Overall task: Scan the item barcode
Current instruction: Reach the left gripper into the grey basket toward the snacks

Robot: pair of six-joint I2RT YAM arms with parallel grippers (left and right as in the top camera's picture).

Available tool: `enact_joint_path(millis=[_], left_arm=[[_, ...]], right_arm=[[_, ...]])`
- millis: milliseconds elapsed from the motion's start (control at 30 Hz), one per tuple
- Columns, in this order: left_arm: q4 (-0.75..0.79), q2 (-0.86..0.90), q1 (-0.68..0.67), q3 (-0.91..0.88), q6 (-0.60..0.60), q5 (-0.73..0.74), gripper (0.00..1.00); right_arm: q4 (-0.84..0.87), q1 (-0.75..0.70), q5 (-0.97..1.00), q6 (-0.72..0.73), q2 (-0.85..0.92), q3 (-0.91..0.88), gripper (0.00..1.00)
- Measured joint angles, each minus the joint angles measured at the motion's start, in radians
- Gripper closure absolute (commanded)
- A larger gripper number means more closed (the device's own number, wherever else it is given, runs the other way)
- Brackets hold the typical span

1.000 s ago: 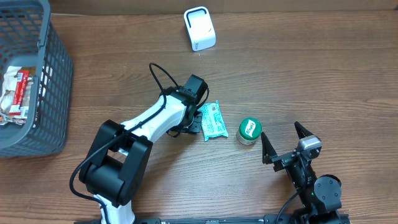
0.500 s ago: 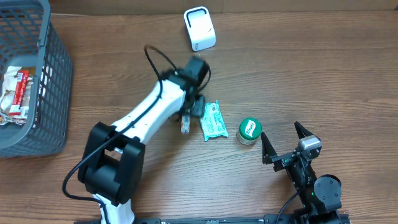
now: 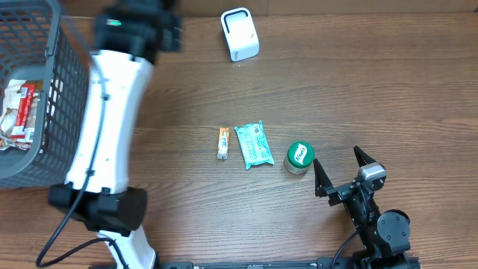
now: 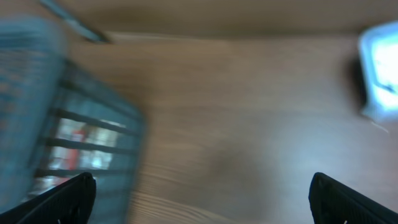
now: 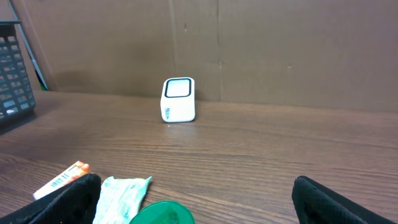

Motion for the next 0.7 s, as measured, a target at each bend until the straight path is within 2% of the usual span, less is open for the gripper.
enact_joint_path(millis=[267, 500, 700], left_arm=[[-0.002, 0.0, 0.328, 0.089, 0.136, -0.022, 0.0], [0.057, 0.0, 0.607, 0.089, 0.198, 0.11, 0.01], [0.066, 0.017, 0.782, 0.093, 0.267, 0.276, 0.0]], right_arm=[[-0.001, 0.0, 0.0, 0.0, 0.0, 0.0, 0.0], [0.0, 0.0, 0.0, 0.0, 0.0, 0.0, 0.0], [0.0, 0.0, 0.0, 0.0, 0.0, 0.0, 0.0]])
